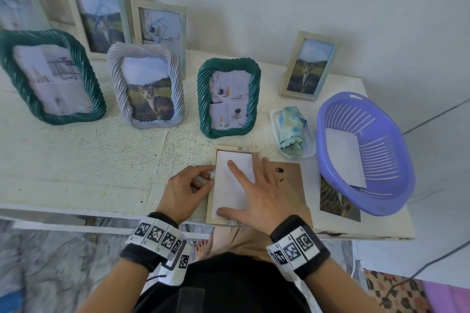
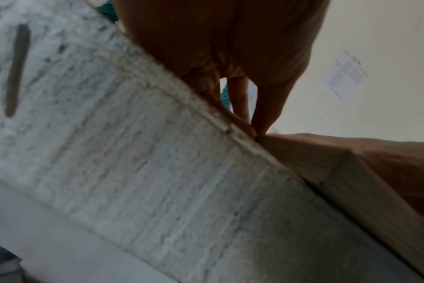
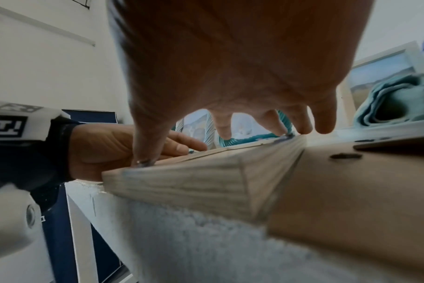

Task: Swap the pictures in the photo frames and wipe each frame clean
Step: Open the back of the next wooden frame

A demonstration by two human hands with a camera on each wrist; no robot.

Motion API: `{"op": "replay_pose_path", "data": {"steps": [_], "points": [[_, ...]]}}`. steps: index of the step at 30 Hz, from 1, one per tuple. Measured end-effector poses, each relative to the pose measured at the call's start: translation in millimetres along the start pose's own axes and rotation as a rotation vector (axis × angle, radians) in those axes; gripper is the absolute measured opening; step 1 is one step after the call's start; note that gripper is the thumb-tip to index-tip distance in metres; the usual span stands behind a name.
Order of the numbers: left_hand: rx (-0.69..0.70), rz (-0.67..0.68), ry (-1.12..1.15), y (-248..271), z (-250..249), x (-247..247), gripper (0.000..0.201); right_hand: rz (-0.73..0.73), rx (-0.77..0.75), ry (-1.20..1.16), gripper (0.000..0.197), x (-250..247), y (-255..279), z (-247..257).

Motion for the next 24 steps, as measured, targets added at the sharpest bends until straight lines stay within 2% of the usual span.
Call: {"op": "replay_pose_path", "data": {"steps": [3, 12, 24], "points": [[-0.007, -0.001, 0.013, -0.2, 0.8, 0.8, 0.035, 0.015, 0.004, 0.033, 0.113, 10.5, -9.8, -1.9], [-0.008, -0.003, 0.028, -0.5, 2.0, 1.5, 0.035, 0.062, 0.027, 0.088, 0.126, 7.8, -15.1, -1.1], [-0.006, 0.005, 0.016, -1.0, 4.0, 1.1, 0.034, 0.042, 0.049, 0.08, 0.126, -0.2, -16.6, 2.8]]}}
Point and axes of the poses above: each hand's wrist, its own y-axis away from the middle knuckle, its own x-axis out of the palm, z = x × y, the point moved 5 cm from there along -y, towards the middle knuckle, and after that the axes turned 13 degrees about -x, right-handed, at the moved point
